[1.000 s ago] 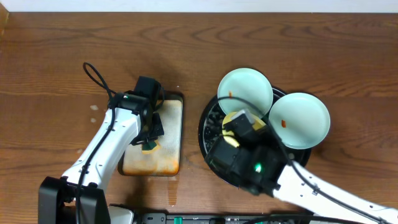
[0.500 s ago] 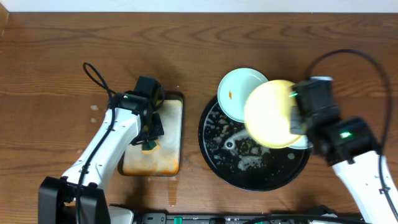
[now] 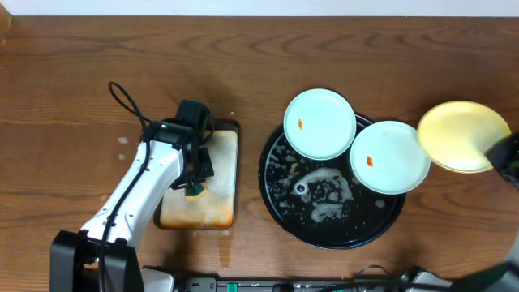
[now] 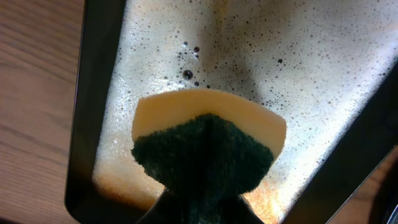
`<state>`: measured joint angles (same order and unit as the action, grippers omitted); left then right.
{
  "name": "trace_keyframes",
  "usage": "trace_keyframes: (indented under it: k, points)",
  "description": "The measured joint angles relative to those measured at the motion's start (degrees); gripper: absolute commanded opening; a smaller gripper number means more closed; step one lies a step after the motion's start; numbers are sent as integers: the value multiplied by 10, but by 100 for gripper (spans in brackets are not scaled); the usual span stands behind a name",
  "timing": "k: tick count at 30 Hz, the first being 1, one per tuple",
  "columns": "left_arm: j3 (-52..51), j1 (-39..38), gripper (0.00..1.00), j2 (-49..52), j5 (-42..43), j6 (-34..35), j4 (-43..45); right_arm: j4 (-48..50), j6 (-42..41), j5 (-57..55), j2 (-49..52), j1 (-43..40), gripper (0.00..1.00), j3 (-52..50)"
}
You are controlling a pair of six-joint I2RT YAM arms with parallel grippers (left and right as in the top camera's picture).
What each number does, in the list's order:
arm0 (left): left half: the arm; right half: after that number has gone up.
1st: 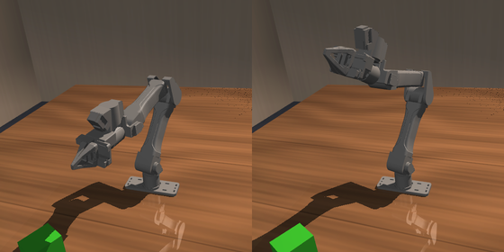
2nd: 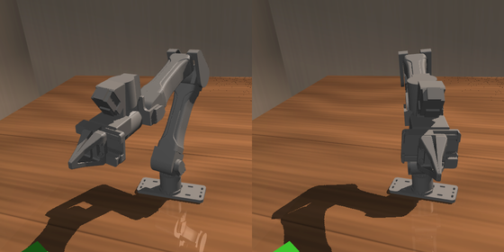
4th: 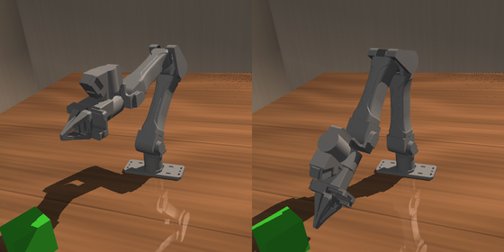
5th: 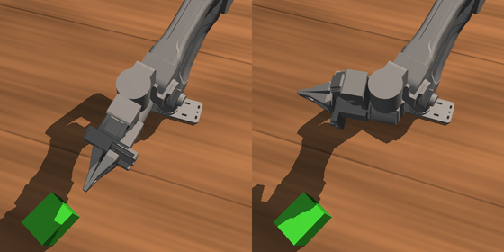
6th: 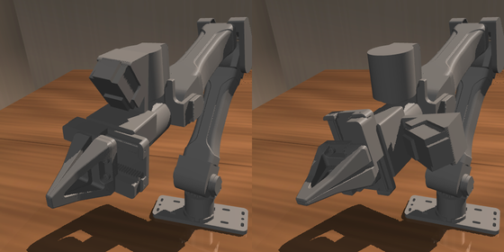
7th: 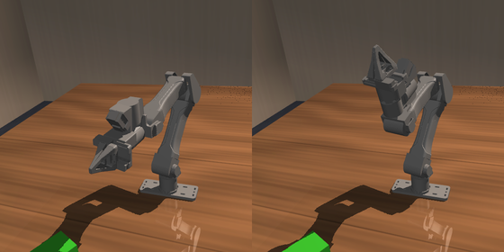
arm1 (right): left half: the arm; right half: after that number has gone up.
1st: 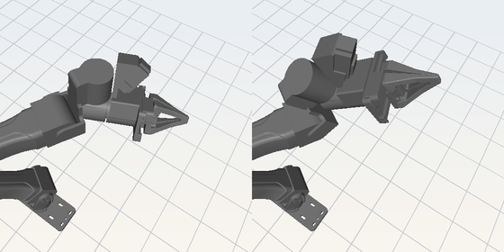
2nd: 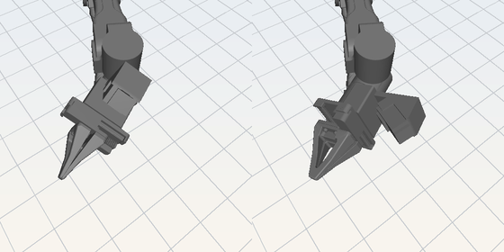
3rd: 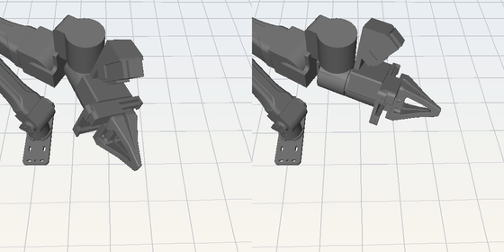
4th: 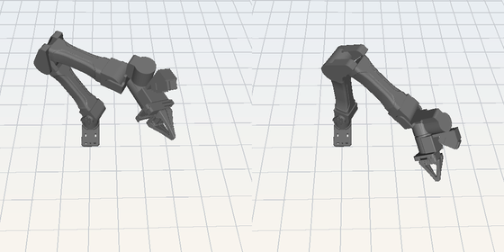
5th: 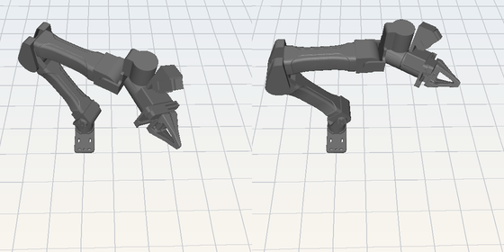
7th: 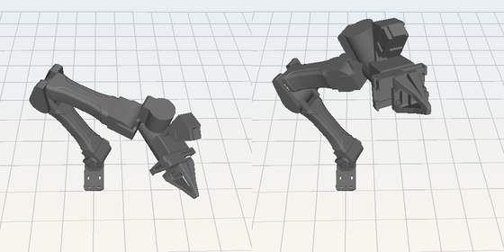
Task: Clean dirty plates on tray and stack at the side
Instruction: 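Carry the yellow plate right and set it on the table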
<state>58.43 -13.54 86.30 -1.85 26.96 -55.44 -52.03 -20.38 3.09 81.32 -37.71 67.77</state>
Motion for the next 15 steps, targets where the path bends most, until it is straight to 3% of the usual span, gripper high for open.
trace_keyframes:
  k: [12,13,14,15]
  points:
    - [0,0,16,0,0,0,-5,94,-61,24,163,-94,1,0]
    - [0,0,16,0,0,0,-5,94,-62,24,170,-96,5,0]
    - [0,0,16,0,0,0,-5,93,-63,25,179,-96,33,0]
    - [0,0,16,0,0,0,-5,92,-62,25,191,-97,41,0]
